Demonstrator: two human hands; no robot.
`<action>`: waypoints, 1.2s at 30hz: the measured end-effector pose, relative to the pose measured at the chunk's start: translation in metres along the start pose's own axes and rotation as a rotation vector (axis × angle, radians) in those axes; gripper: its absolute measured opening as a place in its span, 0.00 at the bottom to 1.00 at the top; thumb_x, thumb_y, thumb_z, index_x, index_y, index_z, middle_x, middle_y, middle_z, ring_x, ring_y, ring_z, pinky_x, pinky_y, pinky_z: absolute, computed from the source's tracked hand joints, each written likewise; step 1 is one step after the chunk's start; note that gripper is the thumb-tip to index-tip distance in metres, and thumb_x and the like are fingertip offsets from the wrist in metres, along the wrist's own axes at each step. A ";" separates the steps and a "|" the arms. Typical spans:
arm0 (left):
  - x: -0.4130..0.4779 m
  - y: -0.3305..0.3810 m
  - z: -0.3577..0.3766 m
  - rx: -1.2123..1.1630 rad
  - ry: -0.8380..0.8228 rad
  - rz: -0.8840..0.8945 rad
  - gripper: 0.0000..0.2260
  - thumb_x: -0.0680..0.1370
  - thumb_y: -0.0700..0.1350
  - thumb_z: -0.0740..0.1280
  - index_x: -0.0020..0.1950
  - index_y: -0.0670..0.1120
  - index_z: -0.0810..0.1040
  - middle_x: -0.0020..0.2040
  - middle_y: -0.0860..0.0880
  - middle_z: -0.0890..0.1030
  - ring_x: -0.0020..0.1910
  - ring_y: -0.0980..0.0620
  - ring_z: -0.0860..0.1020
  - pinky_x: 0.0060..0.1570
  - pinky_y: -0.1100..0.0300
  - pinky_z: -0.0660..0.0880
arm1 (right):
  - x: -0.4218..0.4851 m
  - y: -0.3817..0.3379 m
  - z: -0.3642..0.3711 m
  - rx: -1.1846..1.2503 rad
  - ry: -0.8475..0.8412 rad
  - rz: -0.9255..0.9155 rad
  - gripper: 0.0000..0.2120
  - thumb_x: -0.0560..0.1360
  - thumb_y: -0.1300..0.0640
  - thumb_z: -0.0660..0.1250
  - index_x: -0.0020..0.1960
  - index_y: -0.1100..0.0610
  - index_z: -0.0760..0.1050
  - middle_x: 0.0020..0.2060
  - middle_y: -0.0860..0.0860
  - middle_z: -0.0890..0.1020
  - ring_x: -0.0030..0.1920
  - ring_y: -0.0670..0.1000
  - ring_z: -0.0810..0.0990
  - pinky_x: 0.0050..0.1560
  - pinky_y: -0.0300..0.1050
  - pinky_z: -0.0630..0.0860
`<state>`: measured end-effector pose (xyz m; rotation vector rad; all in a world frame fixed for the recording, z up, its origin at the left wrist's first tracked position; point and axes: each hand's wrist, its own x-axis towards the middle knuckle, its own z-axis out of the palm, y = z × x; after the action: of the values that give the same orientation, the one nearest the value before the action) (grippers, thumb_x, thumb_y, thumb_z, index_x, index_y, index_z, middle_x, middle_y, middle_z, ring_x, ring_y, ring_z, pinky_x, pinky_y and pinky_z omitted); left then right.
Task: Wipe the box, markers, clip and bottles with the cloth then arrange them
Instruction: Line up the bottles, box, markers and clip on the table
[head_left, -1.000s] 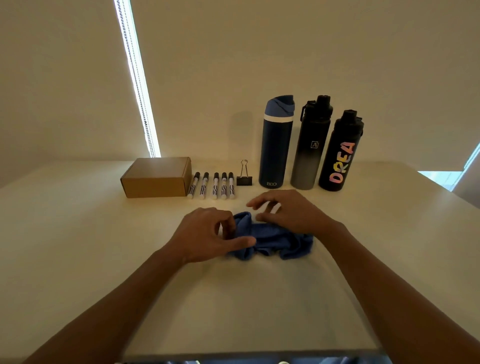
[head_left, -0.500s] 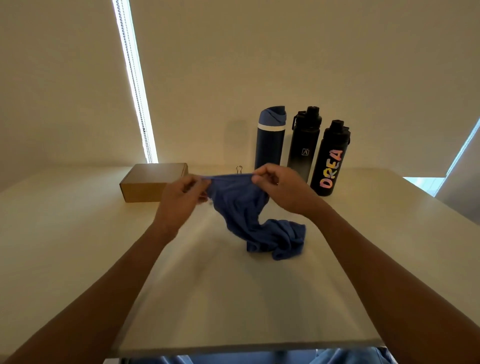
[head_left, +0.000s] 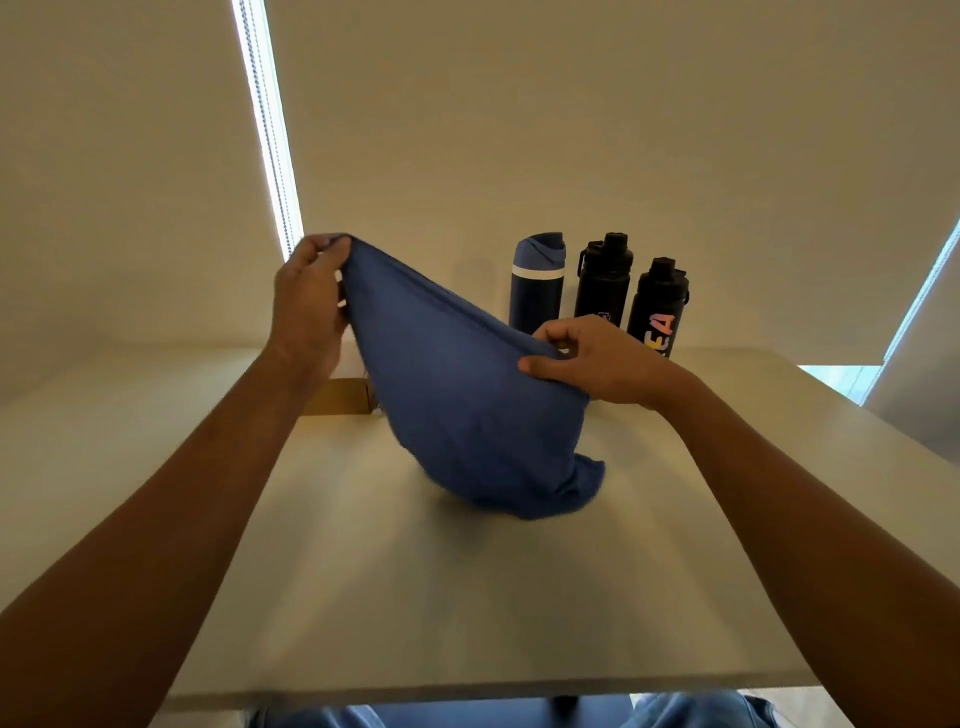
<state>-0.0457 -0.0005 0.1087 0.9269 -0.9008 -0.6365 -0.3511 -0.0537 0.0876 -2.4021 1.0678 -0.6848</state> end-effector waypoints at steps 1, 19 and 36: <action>0.006 0.003 -0.005 0.001 0.031 0.007 0.05 0.83 0.47 0.67 0.48 0.54 0.81 0.43 0.55 0.81 0.44 0.52 0.77 0.36 0.60 0.74 | -0.001 0.004 -0.003 -0.030 0.023 0.012 0.09 0.77 0.42 0.69 0.53 0.46 0.79 0.47 0.44 0.83 0.48 0.45 0.82 0.55 0.53 0.81; 0.051 0.000 -0.038 0.178 0.083 0.033 0.12 0.83 0.53 0.68 0.64 0.50 0.80 0.52 0.51 0.83 0.50 0.52 0.81 0.47 0.56 0.83 | -0.001 0.023 -0.077 0.491 0.491 0.183 0.15 0.78 0.45 0.69 0.51 0.57 0.83 0.46 0.51 0.86 0.45 0.52 0.85 0.39 0.46 0.75; -0.107 -0.028 -0.081 0.351 -0.241 -0.113 0.11 0.83 0.51 0.66 0.61 0.51 0.84 0.57 0.48 0.86 0.59 0.48 0.84 0.63 0.45 0.79 | -0.116 0.006 -0.036 0.431 0.160 0.251 0.14 0.77 0.43 0.67 0.52 0.54 0.81 0.43 0.54 0.84 0.41 0.55 0.82 0.40 0.50 0.79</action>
<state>-0.0302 0.1034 0.0199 1.2392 -1.2065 -0.7093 -0.4435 0.0253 0.0822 -1.8387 1.1262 -0.9212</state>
